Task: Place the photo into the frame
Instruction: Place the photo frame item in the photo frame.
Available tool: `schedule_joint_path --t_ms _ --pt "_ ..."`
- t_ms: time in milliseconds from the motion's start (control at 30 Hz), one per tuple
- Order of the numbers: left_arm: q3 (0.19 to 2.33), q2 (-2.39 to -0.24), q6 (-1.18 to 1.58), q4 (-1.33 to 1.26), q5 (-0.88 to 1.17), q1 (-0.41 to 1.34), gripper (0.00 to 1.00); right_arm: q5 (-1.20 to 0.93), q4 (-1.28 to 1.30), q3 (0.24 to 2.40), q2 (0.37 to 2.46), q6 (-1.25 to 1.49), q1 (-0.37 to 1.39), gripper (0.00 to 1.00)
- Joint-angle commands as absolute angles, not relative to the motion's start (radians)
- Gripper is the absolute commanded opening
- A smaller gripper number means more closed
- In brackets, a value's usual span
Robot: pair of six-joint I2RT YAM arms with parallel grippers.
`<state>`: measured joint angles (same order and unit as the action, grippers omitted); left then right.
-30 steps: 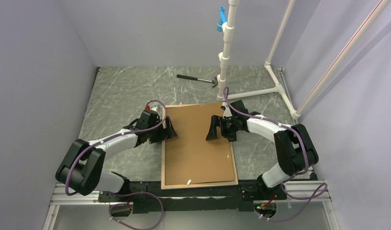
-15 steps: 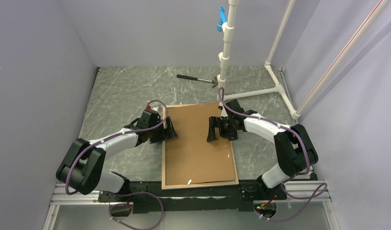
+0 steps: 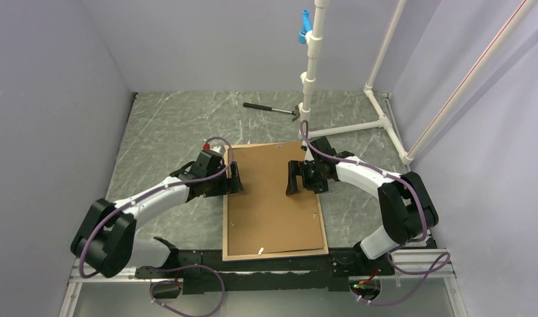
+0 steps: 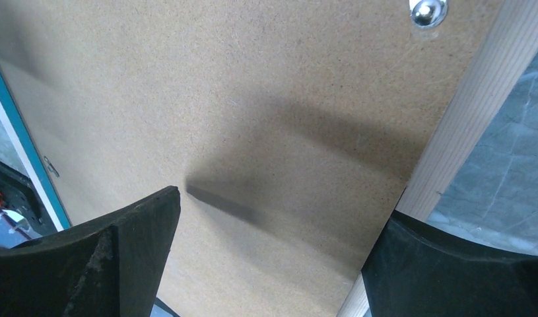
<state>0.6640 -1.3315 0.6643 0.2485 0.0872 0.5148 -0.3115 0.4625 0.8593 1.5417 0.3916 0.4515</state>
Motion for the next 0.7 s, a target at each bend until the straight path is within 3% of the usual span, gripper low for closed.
schedule_joint_path --t_ms 0,367,667 --pt "0.737 -1.220 0.596 0.381 -0.061 0.586 0.93 -0.291 0.452 0.872 1.528 0.380 0.454 1.00" --pt "0.752 -1.081 0.595 0.428 -0.014 0.876 0.79 -0.341 0.465 0.903 1.505 0.396 0.454 1.00" --pt "0.757 -1.177 0.659 0.349 -0.009 1.187 0.48 -0.352 0.471 0.906 1.500 0.391 0.454 1.00"
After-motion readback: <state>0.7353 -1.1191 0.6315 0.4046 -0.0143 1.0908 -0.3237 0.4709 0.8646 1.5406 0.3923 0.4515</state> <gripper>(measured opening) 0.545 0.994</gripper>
